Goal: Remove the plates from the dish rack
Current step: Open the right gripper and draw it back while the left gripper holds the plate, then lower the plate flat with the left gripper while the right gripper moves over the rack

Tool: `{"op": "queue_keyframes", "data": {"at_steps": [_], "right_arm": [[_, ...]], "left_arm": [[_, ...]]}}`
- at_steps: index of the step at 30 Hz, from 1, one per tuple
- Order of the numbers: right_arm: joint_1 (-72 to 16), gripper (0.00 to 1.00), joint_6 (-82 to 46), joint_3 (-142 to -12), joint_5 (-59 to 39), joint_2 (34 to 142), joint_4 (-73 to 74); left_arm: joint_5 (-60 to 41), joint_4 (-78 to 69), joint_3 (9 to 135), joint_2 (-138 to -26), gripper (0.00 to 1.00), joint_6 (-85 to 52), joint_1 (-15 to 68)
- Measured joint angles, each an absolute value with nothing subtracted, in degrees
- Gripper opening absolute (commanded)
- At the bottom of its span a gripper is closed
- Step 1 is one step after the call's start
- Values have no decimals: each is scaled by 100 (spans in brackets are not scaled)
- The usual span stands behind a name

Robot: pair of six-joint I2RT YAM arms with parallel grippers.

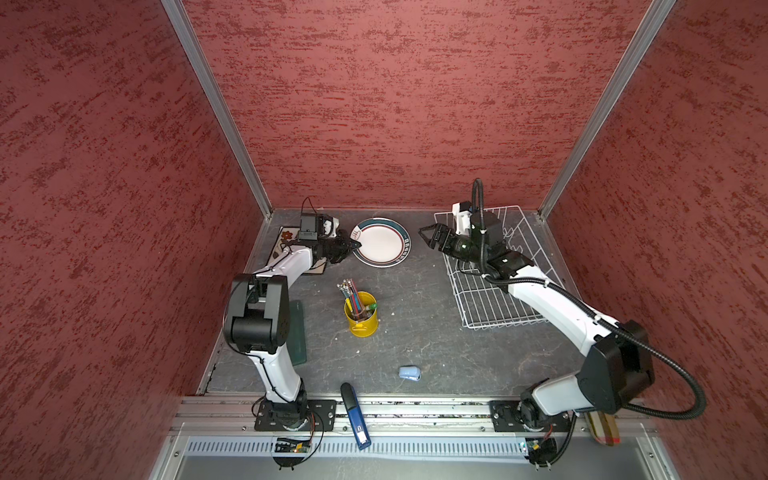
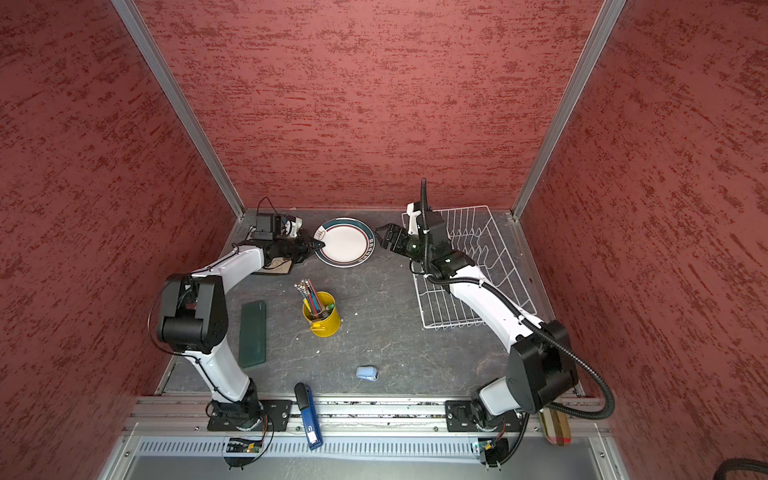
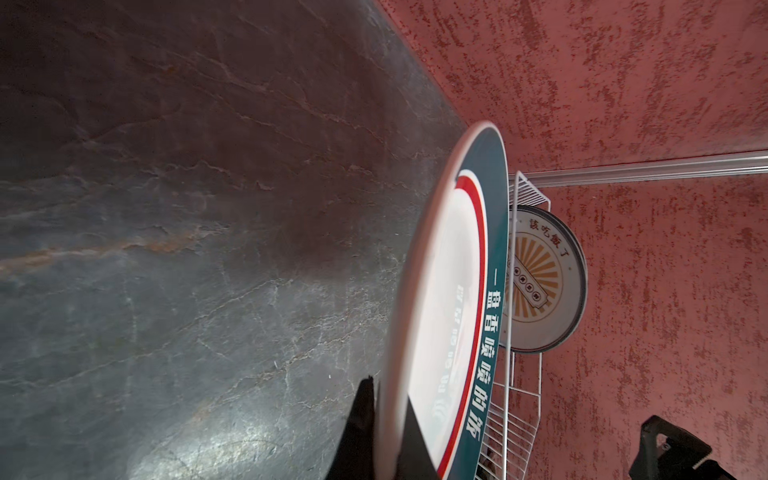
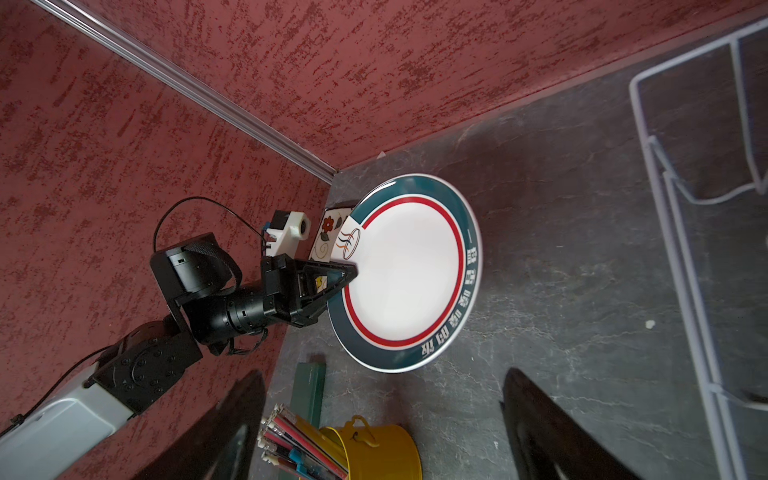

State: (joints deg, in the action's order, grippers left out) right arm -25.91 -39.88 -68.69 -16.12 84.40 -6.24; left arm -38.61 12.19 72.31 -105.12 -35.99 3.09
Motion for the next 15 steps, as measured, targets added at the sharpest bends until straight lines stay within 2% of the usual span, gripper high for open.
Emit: {"op": "queue_keyframes", "data": {"at_steps": [15], "right_arm": [[-2582, 91, -3793, -6825, -1208, 8235, -980]], "left_arm": [[-3406, 1450, 7852, -11463, 0, -3356, 327]]}}
